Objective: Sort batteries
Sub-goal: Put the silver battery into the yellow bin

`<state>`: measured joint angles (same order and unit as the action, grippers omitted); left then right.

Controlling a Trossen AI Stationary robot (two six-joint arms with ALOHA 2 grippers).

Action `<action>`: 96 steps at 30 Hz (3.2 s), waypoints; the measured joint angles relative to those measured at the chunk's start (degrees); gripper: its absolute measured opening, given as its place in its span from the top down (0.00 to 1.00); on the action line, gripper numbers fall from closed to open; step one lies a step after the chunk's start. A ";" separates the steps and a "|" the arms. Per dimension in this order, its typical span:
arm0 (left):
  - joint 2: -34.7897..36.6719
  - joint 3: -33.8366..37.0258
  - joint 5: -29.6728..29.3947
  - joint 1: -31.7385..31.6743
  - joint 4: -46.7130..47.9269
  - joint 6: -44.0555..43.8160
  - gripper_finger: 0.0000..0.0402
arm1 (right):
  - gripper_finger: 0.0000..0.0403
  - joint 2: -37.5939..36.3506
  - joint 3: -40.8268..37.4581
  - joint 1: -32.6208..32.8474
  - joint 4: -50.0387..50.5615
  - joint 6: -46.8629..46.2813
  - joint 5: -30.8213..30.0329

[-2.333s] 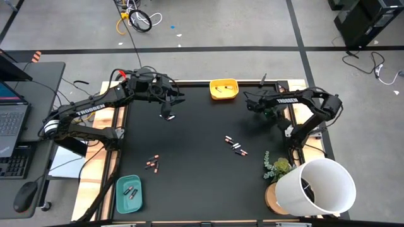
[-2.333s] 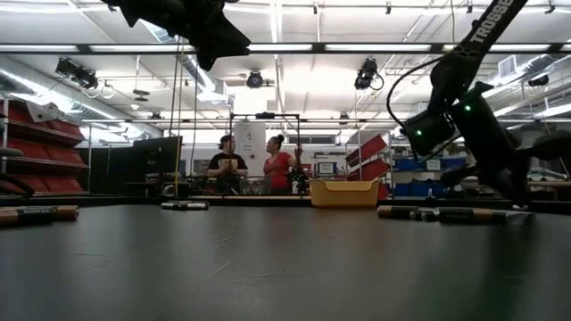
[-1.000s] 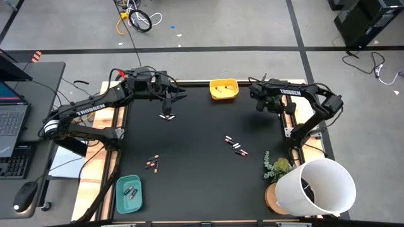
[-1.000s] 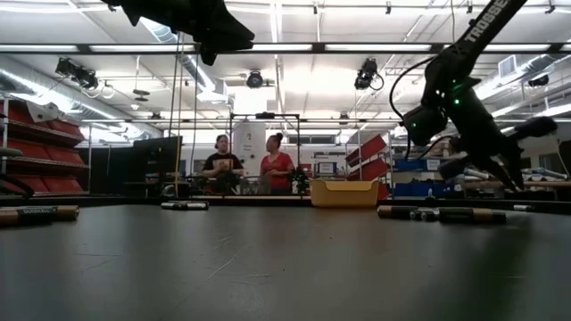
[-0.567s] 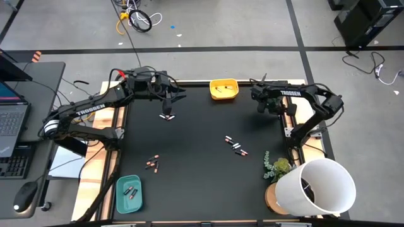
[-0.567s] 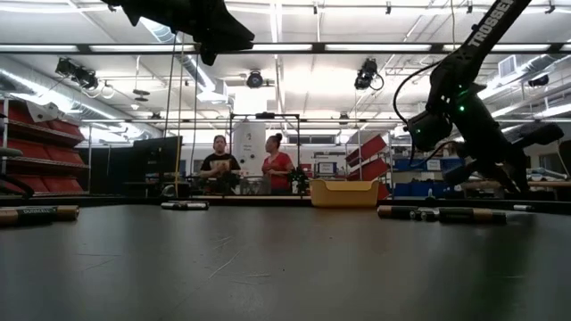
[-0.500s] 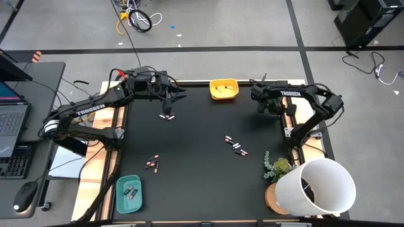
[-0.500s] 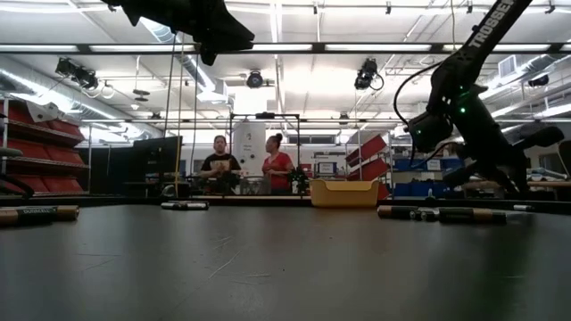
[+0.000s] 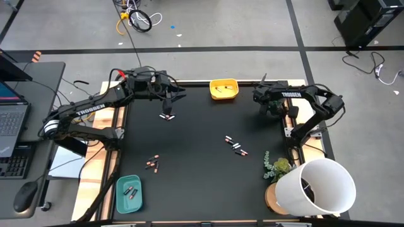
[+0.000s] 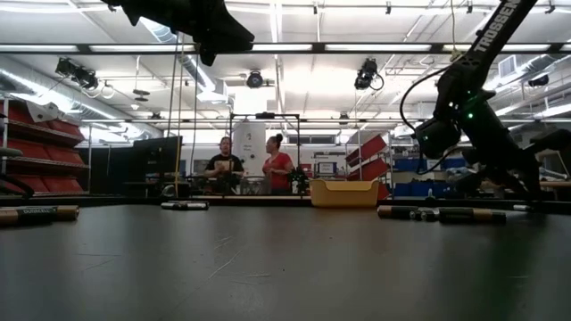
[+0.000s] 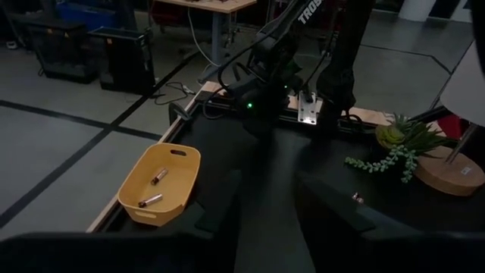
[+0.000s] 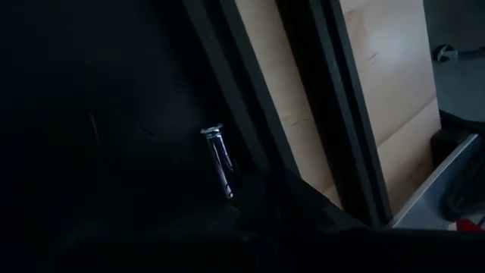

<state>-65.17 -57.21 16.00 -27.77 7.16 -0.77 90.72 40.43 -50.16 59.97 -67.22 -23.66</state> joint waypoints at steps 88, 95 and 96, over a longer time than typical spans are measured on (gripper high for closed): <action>0.04 0.00 -2.42 0.00 -0.99 -0.74 0.66 | 0.91 11.76 10.63 13.16 2.64 13.07 5.23; 0.04 0.00 -2.42 0.00 -1.79 -0.83 0.66 | 0.91 11.18 18.46 19.27 8.74 11.16 7.72; 0.04 0.00 -2.42 0.00 -1.79 -0.83 0.66 | 0.91 10.93 19.96 20.54 11.16 10.41 6.58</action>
<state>-65.12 -57.21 13.58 -27.77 5.37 -1.61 101.65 60.38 -29.62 71.13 -56.81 -17.07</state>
